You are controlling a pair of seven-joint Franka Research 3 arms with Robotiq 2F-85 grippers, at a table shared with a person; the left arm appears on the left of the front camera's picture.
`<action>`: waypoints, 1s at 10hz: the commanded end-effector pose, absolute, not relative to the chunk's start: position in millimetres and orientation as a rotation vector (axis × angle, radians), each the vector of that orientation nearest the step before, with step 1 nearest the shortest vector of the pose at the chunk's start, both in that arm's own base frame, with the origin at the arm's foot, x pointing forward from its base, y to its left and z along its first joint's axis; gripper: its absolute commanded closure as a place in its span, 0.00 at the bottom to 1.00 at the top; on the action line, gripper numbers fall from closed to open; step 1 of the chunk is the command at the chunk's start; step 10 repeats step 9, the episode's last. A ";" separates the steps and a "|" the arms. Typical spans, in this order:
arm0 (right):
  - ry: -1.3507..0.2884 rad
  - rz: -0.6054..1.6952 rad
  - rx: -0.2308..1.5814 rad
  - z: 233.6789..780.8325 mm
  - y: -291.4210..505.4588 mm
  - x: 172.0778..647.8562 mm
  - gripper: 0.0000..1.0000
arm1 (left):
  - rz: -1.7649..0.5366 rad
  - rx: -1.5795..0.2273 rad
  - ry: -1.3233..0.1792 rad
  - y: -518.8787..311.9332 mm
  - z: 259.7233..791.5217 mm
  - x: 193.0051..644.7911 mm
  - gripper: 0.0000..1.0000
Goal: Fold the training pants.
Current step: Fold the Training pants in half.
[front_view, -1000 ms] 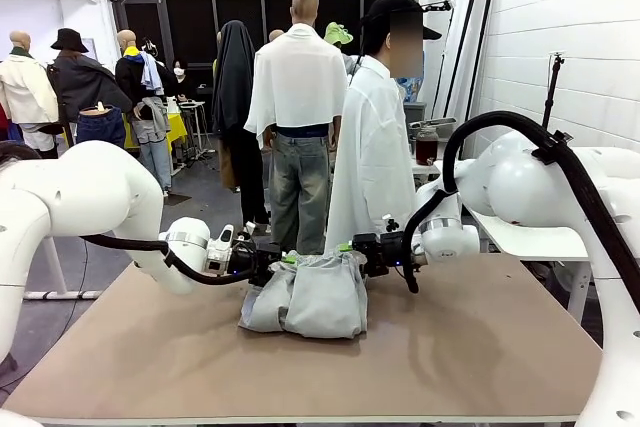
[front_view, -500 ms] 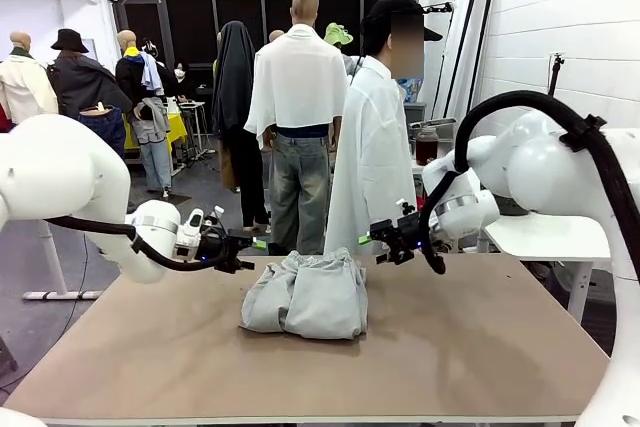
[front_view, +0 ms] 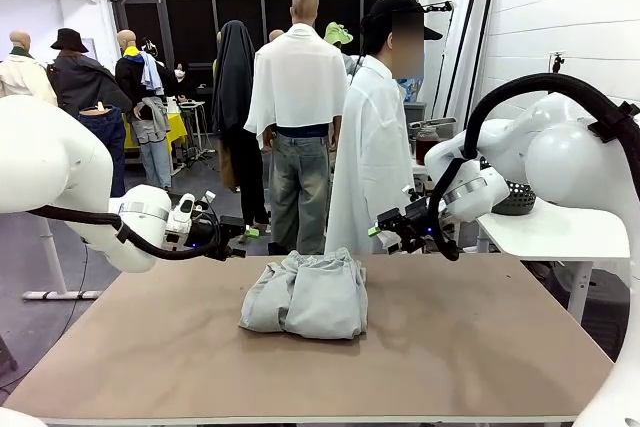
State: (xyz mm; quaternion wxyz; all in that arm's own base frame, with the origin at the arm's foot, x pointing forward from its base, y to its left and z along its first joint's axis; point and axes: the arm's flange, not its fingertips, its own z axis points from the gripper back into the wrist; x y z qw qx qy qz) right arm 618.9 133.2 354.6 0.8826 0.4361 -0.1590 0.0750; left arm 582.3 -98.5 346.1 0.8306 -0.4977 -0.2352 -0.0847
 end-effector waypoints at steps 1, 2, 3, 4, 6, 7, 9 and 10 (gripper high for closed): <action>-0.334 0.150 0.902 352.8 129.5 620.5 0.00 | -0.184 -1.058 -0.510 -97.7 341.2 585.7 0.00; -0.334 0.150 0.902 352.8 129.5 620.5 0.00 | -0.184 -1.058 -0.510 -97.7 341.2 585.7 0.00; -0.334 0.150 0.902 352.8 129.5 620.5 0.00 | -0.184 -1.058 -0.510 -97.7 341.2 585.7 0.00; -0.334 0.150 0.902 352.8 129.5 620.5 0.00 | -0.184 -1.058 -0.510 -97.7 341.2 585.7 0.00; -0.334 0.150 0.902 352.8 129.5 620.5 0.00 | -0.184 -1.058 -0.510 -97.7 341.2 585.7 0.00; -0.334 0.150 0.902 352.8 129.5 620.5 0.00 | -0.184 -1.058 -0.510 -97.7 341.2 585.7 0.00; -0.334 0.150 0.902 352.8 129.5 620.5 0.00 | -0.184 -1.058 -0.510 -97.7 341.2 585.7 0.00; -0.334 0.150 0.902 352.8 129.5 620.5 0.00 | -0.184 -1.058 -0.510 -97.7 341.2 585.7 0.00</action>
